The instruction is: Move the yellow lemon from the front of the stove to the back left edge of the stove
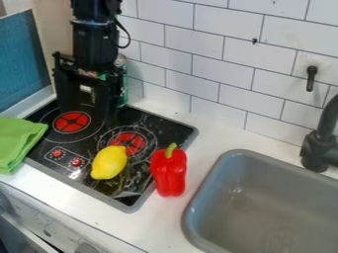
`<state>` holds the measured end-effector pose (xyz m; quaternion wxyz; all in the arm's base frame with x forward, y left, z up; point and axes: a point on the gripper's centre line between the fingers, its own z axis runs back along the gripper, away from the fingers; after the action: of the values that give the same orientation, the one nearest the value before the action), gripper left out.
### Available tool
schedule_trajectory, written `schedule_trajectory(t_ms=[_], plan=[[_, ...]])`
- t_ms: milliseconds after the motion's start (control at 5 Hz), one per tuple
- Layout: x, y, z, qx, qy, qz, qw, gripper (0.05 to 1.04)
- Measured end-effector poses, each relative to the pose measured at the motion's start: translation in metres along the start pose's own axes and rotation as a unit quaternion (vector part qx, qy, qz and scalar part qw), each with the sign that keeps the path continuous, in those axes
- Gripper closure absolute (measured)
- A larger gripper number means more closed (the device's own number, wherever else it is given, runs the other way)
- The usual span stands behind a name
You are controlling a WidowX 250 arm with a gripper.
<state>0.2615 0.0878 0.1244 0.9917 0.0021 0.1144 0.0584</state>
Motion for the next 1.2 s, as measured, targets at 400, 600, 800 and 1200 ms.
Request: schedule_trajectory(t_ms=[400, 600, 800, 1200], plan=[[0.001, -0.002, -0.013, -0.007, 0.017, -0.02, 0.9996, 0.083], [-0.001, -0.003, -0.022, -0.007, 0.017, -0.039, 0.999, 0.083], [-0.006, -0.001, -0.014, 0.005, -0.004, -0.056, 0.9984, 0.083], [-0.008, -0.005, -0.03, 0.004, -0.043, -0.046, 0.998, 0.083]])
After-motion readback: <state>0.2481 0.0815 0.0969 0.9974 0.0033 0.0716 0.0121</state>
